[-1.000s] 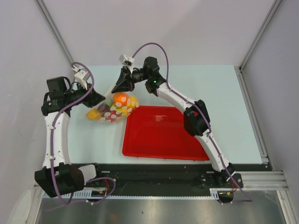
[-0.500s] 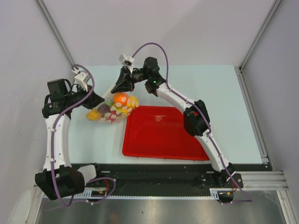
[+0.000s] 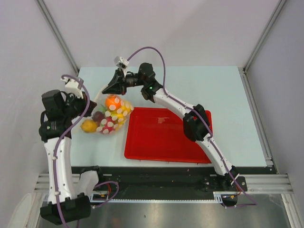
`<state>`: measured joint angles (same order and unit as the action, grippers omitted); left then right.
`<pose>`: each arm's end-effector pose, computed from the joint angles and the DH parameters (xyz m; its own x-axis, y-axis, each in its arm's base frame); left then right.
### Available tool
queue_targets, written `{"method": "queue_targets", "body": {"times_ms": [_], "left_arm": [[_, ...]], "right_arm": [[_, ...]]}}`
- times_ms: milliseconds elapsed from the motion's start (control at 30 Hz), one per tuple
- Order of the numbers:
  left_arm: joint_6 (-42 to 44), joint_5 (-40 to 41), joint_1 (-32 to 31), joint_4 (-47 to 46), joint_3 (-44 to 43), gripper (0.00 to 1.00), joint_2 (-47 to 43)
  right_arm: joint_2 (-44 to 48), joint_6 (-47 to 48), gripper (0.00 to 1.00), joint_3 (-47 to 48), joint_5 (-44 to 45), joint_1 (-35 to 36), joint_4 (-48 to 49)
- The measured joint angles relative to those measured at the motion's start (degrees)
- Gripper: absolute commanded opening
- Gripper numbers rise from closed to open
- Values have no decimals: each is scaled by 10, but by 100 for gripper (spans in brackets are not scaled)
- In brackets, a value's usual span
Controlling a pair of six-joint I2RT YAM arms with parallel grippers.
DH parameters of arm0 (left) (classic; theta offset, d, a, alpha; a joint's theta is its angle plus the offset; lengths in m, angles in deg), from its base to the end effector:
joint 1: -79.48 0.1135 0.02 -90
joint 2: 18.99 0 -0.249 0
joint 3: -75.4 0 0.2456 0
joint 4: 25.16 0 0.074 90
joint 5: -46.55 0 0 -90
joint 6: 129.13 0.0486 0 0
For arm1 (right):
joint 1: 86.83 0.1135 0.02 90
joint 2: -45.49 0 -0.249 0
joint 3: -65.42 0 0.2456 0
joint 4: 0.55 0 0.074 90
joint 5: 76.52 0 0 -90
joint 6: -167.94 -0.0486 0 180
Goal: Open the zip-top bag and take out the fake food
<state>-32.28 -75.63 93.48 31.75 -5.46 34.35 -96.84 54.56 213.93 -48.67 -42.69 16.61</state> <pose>0.1901 0.0207 0.3702 -0.4435 -0.0065 -0.8963 0.3005 0.9410 -0.1556 0.3648 0.4139 0.3304 -0.0993 0.1619 -0.9818 -0.9462 -0.3207 0.0428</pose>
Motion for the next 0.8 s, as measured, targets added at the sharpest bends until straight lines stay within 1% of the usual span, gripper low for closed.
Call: {"method": "queue_targets", "body": {"times_ms": [67, 267, 467, 633, 800], "left_arm": [[-25, 25, 0, 1, 12, 0, -31], [-110, 71, 0, 14, 54, 0, -76], [-170, 101, 0, 83, 88, 0, -123], [-215, 99, 1, 125, 99, 0, -180], [-235, 87, 1, 182, 105, 0, -215]], "right_arm": [[-7, 0, 0, 4, 14, 8, 17], [-60, -13, 0, 40, 13, 13, 74], [-105, -13, 0, 40, 20, 7, 97], [-124, -10, 0, 40, 33, -1, 100], [-137, -1, 0, 40, 59, -4, 105]]}}
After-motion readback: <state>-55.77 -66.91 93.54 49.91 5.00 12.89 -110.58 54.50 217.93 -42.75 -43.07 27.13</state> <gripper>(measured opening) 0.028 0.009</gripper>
